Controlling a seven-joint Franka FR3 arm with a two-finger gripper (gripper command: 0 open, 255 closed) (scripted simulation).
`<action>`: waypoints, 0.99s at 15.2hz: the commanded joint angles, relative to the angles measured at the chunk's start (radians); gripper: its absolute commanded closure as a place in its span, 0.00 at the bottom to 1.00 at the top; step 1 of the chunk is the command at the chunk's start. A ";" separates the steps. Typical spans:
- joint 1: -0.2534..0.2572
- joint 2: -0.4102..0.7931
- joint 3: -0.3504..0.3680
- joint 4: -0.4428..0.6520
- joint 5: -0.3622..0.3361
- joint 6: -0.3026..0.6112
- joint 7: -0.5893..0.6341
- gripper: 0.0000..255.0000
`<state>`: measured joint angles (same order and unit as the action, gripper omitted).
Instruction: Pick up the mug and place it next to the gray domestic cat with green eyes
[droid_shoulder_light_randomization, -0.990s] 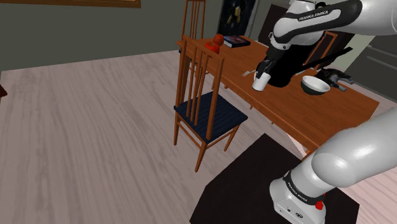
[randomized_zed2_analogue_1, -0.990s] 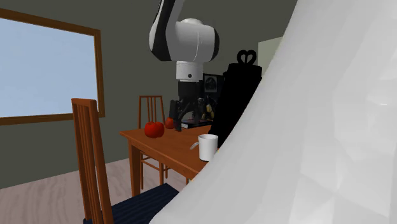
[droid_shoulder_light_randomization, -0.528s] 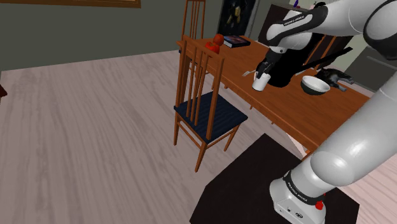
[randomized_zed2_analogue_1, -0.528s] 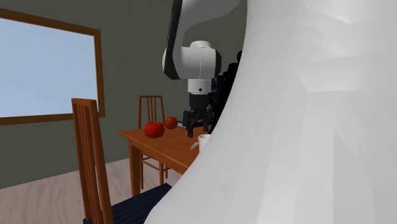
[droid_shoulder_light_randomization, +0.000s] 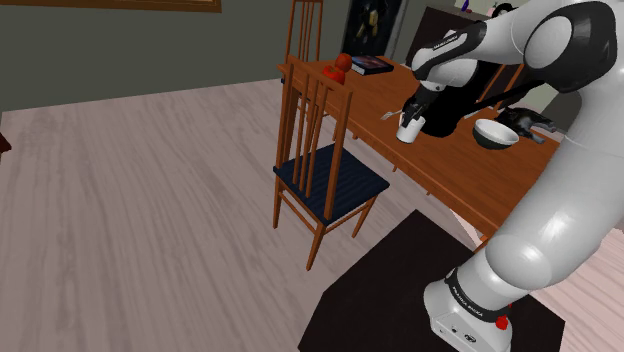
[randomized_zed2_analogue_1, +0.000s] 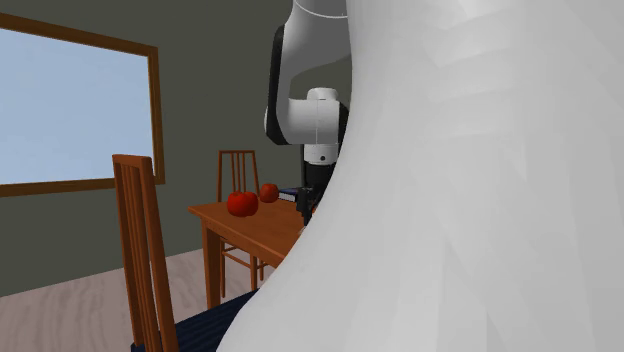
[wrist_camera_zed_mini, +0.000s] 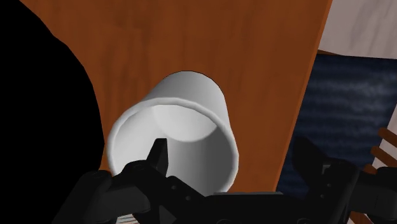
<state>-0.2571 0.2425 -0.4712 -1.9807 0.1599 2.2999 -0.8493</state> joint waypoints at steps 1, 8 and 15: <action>-0.004 0.019 0.004 -0.006 0.013 0.023 -0.009 0.00; -0.007 0.034 0.008 -0.009 0.024 0.040 -0.016 0.00; -0.007 0.034 0.008 -0.009 0.023 0.040 -0.016 1.00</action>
<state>-0.2645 0.2765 -0.4630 -1.9902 0.1833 2.3395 -0.8649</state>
